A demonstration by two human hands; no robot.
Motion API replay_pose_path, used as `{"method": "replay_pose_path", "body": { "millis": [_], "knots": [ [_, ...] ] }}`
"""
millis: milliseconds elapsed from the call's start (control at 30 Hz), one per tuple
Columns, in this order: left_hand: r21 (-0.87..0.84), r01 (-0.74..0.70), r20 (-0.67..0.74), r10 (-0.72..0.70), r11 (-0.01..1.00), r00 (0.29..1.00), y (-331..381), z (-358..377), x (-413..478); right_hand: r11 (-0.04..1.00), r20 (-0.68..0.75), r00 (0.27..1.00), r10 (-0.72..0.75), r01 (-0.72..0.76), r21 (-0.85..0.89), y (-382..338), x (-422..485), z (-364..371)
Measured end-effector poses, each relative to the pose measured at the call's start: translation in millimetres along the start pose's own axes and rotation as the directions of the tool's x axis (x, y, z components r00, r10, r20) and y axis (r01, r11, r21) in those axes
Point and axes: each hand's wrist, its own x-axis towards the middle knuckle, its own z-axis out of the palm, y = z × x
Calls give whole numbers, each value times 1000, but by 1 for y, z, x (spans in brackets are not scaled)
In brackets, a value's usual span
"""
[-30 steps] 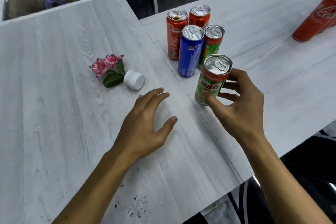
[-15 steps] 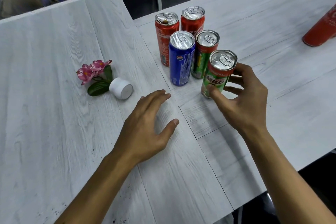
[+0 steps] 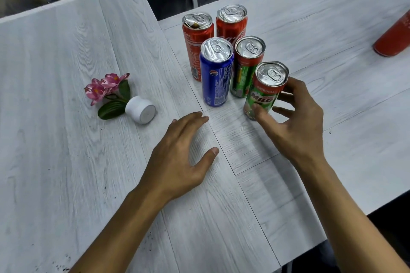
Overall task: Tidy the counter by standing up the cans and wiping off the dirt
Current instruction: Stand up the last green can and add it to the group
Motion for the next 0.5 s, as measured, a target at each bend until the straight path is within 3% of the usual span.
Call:
{"method": "replay_pose_path", "body": {
  "millis": [233, 500],
  "knots": [
    [8, -5, 6, 5, 1000, 1000, -3, 3, -2, 976, 122, 984, 129, -104, -190, 10, -25, -8],
    [27, -34, 18, 33, 999, 999, -7, 0, -15, 923, 176, 979, 103, -28, -383, 0, -75, -22]
  ]
}}
